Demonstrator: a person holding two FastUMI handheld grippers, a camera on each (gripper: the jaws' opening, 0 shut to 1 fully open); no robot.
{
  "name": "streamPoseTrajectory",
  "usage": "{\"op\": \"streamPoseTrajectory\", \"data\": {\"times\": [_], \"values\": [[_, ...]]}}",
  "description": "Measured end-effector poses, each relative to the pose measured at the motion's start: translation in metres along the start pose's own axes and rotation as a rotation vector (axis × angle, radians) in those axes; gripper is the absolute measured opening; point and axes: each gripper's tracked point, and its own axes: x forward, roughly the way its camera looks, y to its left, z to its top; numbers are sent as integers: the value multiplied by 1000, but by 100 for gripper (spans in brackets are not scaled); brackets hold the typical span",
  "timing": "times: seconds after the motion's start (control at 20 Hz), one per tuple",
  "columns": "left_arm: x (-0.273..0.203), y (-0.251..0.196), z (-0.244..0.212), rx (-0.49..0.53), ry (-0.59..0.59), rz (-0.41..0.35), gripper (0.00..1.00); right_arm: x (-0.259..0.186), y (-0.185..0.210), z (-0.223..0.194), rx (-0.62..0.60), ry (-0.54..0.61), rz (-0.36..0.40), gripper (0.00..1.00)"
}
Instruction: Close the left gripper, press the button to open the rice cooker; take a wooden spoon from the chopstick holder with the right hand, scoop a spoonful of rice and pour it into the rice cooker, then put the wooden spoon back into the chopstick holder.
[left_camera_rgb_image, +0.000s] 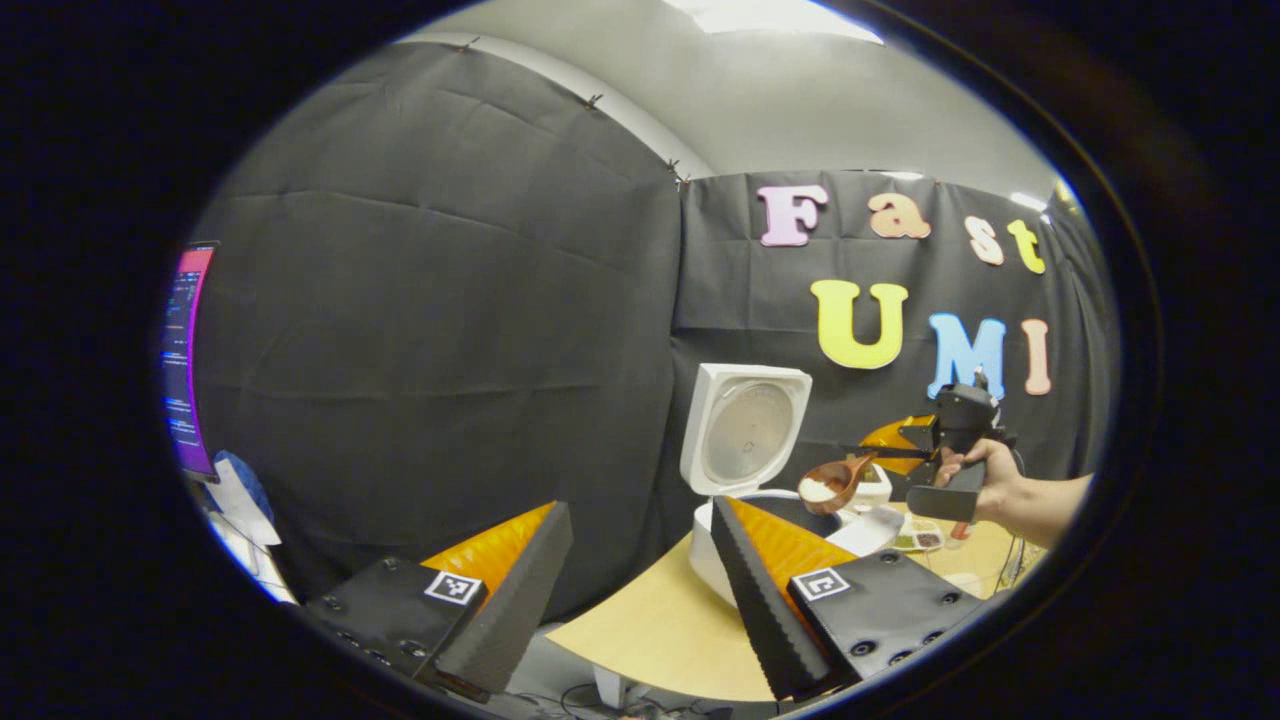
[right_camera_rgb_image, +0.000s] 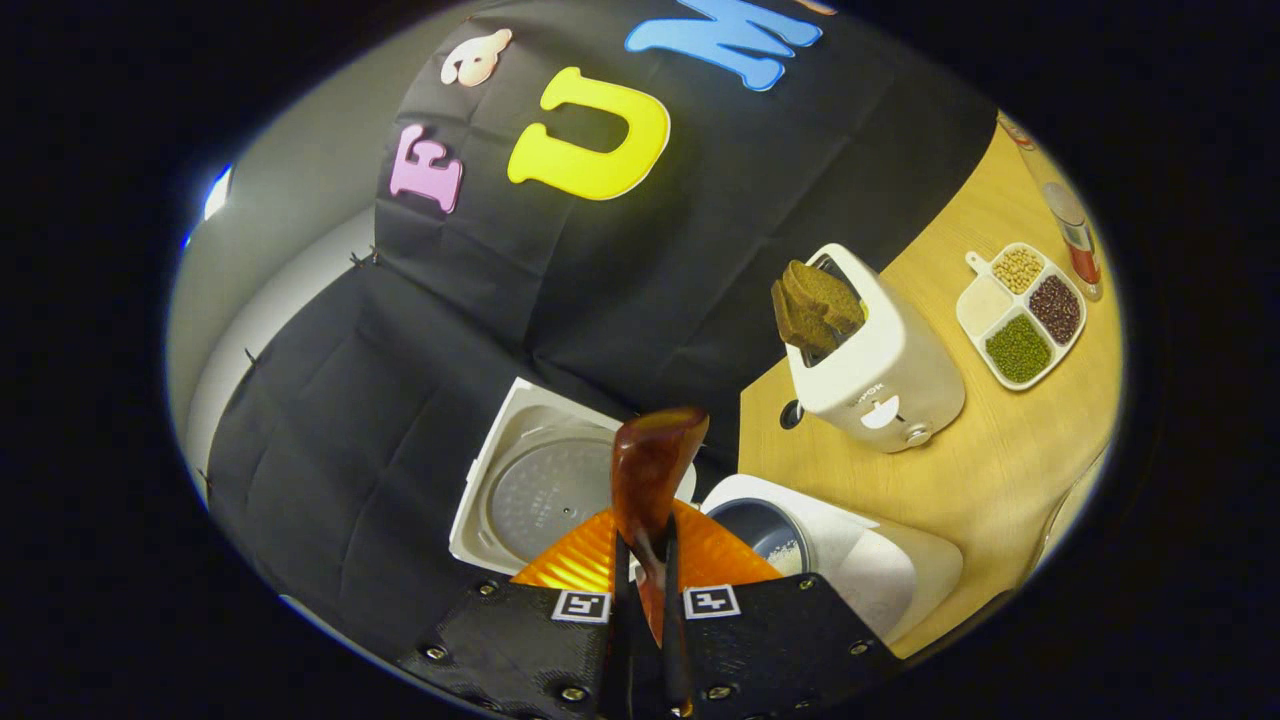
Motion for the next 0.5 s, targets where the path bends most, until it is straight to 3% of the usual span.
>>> {"op": "streamPoseTrajectory", "data": {"times": [0.05, 0.1, 0.15, 0.25, 0.35, 0.5], "values": [[-2, 5, -1, -1, 5, 12, 99, 8, 0, -6, -37, 11, -10, 12], [-6, 7, 0, -4, 8, 21, 94, 14, 0, -11, -82, 19, -17, 12], [-9, 8, 1, -4, 7, 28, 99, 21, 0, -15, -133, 25, -29, 12], [-12, 15, 0, -2, 10, 43, 99, 29, -1, -23, -241, 34, -56, 12], [-12, 21, -7, 2, 16, 49, 94, 32, 2, -28, -341, 45, -72, 12], [-14, 20, -8, 3, 15, 55, 99, 35, 7, -37, -501, 65, -73, 12]]}}
